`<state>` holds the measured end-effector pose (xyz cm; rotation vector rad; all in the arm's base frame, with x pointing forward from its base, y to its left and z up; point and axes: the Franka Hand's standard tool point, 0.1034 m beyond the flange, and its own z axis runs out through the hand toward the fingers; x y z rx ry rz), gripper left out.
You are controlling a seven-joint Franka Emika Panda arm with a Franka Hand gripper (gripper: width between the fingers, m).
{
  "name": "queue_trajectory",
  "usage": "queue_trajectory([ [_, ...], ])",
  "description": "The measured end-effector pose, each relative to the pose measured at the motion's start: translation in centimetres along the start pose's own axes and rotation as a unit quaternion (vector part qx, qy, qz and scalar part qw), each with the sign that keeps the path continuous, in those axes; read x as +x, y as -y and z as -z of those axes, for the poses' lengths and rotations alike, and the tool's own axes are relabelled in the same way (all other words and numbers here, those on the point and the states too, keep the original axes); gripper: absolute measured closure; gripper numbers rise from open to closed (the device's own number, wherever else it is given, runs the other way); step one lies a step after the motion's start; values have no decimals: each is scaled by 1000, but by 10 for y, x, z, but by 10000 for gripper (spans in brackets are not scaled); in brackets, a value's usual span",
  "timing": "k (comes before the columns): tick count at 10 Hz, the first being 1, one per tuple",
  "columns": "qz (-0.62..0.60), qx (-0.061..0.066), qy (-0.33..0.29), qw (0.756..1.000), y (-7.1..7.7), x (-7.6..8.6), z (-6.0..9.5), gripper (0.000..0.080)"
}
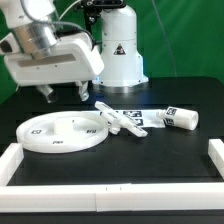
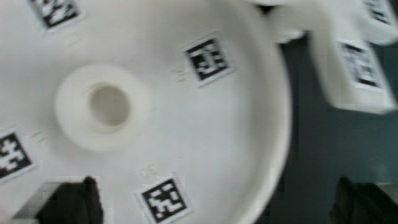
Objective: Assemble round table
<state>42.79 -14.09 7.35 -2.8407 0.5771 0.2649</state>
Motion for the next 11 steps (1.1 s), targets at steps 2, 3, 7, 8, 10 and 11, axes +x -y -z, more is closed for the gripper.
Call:
queue_trajectory([
  [2, 88, -18, -19, 996, -11, 1, -6, 150],
  [3, 100, -17, -16, 995, -10, 0, -6, 150],
  [7, 128, -50, -46, 989, -25, -5, -21, 150],
  [8, 142, -70, -54, 986, -35, -12, -33, 150],
  [10, 146, -87, -57, 984, -42, -13, -44, 150],
  [11, 146, -88, -58, 984, -41, -13, -44, 150],
])
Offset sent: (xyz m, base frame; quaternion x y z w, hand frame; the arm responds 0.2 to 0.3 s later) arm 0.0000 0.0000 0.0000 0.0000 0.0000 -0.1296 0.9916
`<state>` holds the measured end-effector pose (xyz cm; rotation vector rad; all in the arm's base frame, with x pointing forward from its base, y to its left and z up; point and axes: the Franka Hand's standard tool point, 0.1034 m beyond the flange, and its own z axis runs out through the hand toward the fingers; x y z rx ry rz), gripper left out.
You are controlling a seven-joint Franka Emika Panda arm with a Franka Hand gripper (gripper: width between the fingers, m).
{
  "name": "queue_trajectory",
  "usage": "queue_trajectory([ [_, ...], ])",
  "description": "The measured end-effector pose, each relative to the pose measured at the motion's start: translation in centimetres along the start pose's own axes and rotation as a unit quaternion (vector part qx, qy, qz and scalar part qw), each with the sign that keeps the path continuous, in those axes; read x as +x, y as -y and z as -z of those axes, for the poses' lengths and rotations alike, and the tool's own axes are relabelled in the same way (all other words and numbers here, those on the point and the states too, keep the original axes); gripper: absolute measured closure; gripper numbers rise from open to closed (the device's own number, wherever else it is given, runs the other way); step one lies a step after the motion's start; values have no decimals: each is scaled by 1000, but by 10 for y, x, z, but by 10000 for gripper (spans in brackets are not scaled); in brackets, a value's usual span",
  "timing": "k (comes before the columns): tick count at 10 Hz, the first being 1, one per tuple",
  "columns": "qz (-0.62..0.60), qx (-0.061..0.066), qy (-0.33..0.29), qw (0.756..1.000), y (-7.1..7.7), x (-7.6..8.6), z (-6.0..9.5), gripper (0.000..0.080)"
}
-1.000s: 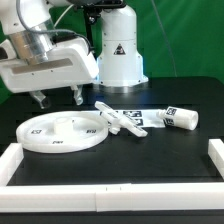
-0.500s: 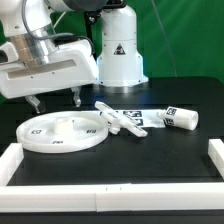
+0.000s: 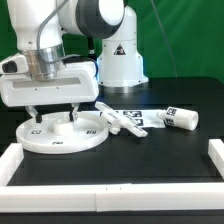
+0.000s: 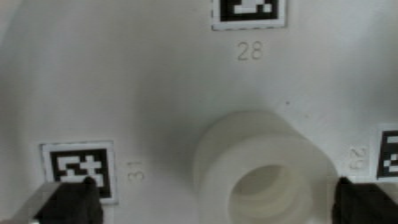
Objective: Assemble round table
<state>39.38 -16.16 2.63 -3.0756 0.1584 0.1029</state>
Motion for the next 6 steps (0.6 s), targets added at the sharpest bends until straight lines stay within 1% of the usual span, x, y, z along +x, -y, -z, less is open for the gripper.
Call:
queue_trajectory([
  [2, 0, -1, 0, 1000, 3, 2, 0, 150],
  [3, -1, 1, 2, 1000, 5, 3, 1, 150],
  [4, -12, 4, 4, 1000, 11, 4, 2, 150],
  [5, -17, 10, 11, 1000, 18, 4, 4, 150],
  [6, -18, 10, 11, 1000, 20, 5, 5, 150],
])
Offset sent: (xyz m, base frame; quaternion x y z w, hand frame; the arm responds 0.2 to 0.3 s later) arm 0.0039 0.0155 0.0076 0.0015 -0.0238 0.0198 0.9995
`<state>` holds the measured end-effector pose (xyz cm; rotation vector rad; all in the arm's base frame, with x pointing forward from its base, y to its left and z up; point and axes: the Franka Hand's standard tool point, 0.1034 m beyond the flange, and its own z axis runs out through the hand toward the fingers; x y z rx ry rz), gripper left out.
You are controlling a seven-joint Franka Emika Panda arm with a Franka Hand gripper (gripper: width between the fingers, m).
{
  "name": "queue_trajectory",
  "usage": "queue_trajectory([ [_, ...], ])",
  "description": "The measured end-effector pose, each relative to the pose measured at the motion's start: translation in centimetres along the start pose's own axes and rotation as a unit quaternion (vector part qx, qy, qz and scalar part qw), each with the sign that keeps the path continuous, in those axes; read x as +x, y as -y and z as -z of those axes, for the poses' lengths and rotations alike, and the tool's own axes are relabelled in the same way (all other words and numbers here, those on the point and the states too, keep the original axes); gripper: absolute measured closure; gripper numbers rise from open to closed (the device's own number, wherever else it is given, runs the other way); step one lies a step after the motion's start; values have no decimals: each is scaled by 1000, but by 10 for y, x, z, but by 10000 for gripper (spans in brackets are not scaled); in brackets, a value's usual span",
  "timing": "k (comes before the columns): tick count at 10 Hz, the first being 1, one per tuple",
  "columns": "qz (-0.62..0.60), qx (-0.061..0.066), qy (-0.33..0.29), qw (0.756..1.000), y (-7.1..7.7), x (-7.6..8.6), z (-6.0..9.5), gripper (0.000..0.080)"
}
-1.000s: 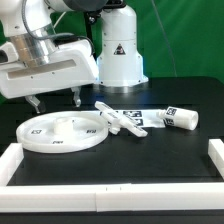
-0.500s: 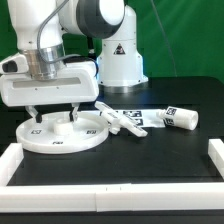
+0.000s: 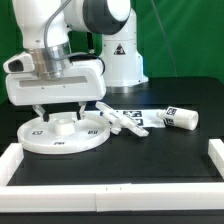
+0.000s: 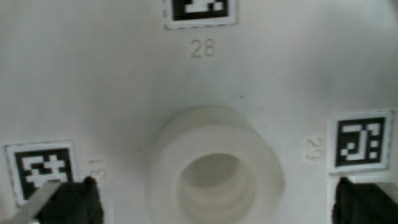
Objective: Assemble round table
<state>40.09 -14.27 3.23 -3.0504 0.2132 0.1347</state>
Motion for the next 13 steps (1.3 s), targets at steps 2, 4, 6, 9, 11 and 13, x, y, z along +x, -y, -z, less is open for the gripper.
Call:
queue_trajectory([
  [2, 0, -3, 3, 1000, 0, -2, -5, 150],
  [4, 0, -11, 6, 1000, -4, -4, -13, 150],
  [6, 2, -13, 6, 1000, -7, -5, -14, 150],
  [9, 2, -13, 5, 1000, -7, -5, -14, 402],
  [11, 1, -13, 5, 1000, -8, -5, -13, 399],
  [13, 21, -17, -1, 1000, -14, 11, 0, 399],
])
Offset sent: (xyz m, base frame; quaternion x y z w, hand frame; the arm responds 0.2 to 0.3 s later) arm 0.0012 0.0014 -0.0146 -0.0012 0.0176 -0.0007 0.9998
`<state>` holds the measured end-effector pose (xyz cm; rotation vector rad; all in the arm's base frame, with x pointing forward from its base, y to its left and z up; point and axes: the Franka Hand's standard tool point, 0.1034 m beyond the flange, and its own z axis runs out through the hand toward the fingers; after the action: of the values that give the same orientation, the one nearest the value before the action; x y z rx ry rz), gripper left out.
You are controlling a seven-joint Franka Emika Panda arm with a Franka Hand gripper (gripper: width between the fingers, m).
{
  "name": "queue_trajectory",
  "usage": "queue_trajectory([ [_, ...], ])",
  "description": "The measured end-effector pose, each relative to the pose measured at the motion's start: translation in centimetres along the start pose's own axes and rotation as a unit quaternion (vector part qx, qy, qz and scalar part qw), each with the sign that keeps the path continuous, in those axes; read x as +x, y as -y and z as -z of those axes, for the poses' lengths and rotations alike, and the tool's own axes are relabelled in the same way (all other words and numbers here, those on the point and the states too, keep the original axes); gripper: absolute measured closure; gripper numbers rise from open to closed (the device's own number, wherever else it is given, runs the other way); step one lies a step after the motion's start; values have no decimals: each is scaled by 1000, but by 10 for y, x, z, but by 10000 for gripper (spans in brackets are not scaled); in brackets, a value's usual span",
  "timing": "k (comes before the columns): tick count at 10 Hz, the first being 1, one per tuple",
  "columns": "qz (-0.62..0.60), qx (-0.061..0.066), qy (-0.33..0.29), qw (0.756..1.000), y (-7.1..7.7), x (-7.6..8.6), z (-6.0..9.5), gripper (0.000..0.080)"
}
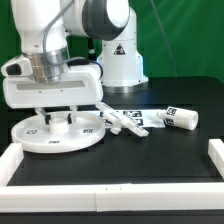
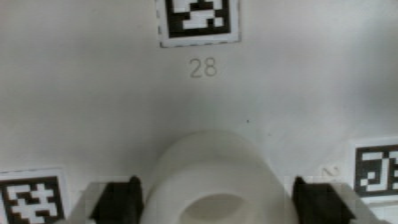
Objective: Assemble round table
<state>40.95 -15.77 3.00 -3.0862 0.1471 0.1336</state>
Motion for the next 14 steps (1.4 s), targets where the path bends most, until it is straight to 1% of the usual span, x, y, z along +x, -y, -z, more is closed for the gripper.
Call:
queue_trajectory([
  [2, 16, 9, 13, 1000, 8, 9, 7, 397],
  [4, 18, 22, 19, 999, 13, 12, 16, 397],
  [5, 16, 29, 25, 999, 10, 12, 21, 397],
  [7, 8, 36, 26, 999, -3, 2, 29, 397],
  [9, 4, 38, 17, 999, -11, -2, 39, 397],
  [10, 8, 36, 11, 999, -11, 4, 44, 397],
  [11, 16, 33, 5, 999, -6, 17, 49, 397],
  [12, 18, 34, 5, 999, 4, 30, 52, 397],
  [13, 4, 38, 9, 999, 17, 43, 57, 397],
  [14, -9, 40, 15, 999, 35, 57, 66, 397],
])
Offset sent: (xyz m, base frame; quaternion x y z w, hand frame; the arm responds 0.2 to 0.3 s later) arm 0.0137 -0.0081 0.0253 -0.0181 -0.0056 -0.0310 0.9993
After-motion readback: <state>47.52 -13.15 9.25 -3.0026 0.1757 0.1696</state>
